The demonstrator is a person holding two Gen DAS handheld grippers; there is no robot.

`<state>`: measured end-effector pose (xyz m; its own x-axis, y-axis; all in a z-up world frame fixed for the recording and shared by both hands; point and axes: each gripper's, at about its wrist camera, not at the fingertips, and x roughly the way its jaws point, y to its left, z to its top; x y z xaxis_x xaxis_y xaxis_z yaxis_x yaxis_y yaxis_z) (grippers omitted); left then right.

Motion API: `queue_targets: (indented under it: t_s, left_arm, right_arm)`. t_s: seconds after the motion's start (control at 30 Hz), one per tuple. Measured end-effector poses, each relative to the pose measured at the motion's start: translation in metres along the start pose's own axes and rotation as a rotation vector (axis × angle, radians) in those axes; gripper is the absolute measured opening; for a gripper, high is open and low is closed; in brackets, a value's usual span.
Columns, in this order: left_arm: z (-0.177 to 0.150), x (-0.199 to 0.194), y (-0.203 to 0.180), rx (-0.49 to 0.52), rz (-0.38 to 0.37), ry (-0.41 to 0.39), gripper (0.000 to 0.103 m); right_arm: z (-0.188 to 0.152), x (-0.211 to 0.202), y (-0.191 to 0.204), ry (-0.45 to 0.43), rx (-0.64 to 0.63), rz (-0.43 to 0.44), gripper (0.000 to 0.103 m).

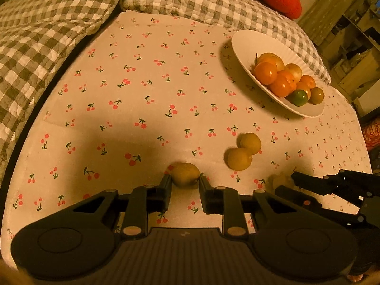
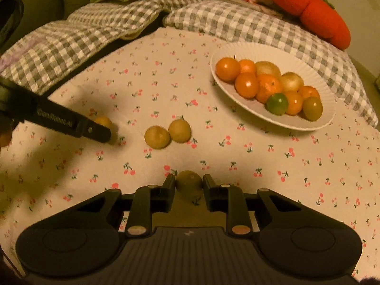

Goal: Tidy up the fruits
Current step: 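Grasp a yellow-brown fruit with the left gripper while the right grasps a small yellow fruit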

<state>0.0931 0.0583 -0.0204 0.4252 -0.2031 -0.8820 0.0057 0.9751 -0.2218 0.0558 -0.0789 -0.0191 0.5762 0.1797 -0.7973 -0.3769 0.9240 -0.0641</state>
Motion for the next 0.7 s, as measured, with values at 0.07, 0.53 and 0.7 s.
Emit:
queue_targets:
  t_s: [0.07,0.53,0.7]
  left_arm:
    - [0.000,-0.001,-0.001,0.002,-0.005,-0.004,0.010]
    - [0.005,-0.015,-0.014,0.030,-0.032,-0.064,0.010]
    - [0.007,-0.024,-0.019,0.060,-0.029,-0.107,0.010]
  right_arm:
    - [0.001,-0.001,0.000,-0.008,0.001,-0.002,0.023]
    - [0.006,-0.011,0.000,-0.072,0.002,0.011,0.023]
    - [0.007,-0.015,-0.002,-0.097,0.008,0.014,0.023]
